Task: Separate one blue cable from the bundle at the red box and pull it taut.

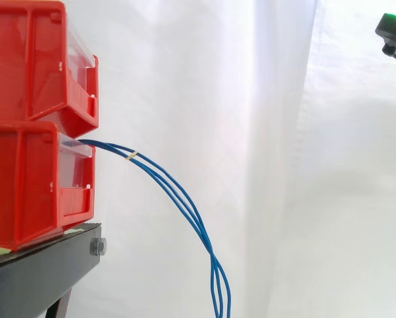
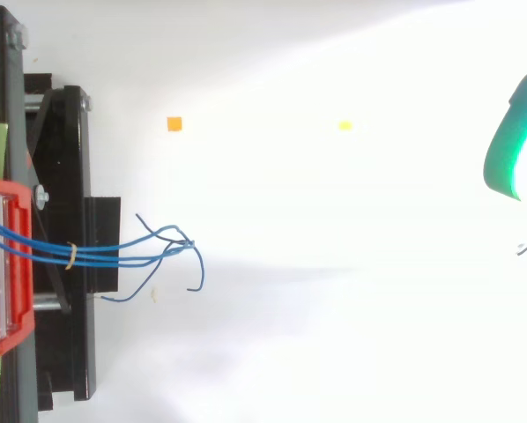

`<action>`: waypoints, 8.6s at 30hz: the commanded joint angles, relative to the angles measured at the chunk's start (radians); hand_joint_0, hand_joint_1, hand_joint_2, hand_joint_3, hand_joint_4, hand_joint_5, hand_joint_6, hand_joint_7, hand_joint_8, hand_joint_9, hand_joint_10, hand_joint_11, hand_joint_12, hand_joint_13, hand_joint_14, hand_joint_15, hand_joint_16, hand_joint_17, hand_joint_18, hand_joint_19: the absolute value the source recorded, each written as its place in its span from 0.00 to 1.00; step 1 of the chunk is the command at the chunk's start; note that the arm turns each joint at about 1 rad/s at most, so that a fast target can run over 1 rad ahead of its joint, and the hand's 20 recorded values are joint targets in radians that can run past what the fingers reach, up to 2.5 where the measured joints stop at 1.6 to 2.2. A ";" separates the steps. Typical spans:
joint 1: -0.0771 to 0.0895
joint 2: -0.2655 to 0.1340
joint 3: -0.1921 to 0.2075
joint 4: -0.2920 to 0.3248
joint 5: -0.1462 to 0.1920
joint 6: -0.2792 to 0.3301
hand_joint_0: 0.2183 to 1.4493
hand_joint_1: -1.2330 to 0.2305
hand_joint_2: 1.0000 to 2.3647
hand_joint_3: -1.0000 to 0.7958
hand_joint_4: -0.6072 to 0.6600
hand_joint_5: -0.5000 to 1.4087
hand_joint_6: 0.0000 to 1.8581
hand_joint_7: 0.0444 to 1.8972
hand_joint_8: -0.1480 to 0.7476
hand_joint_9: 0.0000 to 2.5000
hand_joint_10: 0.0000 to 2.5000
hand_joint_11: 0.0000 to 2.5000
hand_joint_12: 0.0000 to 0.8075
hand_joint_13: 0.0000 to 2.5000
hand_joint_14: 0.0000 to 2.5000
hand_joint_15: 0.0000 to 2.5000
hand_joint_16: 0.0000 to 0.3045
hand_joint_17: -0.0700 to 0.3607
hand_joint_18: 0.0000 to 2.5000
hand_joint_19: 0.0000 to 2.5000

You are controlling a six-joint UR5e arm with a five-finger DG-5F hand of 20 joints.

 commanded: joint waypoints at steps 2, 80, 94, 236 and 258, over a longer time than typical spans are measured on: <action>-0.001 0.000 0.000 0.000 -0.002 0.000 0.23 0.28 0.00 0.28 0.55 0.14 0.27 0.38 0.42 0.22 0.01 0.20 0.39 0.22 0.01 0.19 0.15 0.39 0.21 0.35; 0.105 -0.575 0.259 0.370 0.265 -0.132 0.23 0.37 0.00 0.28 0.63 0.15 0.27 0.38 0.46 0.21 0.01 0.19 0.41 0.19 0.01 0.15 0.14 0.38 0.14 0.23; 0.108 -0.644 0.328 0.408 0.212 -0.046 0.22 0.45 0.00 0.28 0.68 0.18 0.27 0.50 0.48 0.24 0.01 0.22 0.43 0.21 0.01 0.17 0.15 0.39 0.15 0.23; 0.077 -0.644 0.402 0.405 0.101 0.044 0.32 0.40 0.01 0.37 0.57 0.18 0.49 0.44 0.49 0.46 0.01 0.46 0.45 0.38 0.01 0.27 0.17 0.43 0.35 0.32; 0.073 -0.646 0.401 0.405 0.101 -0.040 0.25 0.30 0.00 0.28 0.55 0.18 0.51 0.41 0.49 0.46 0.01 0.46 0.44 0.38 0.01 0.27 0.17 0.44 0.37 0.31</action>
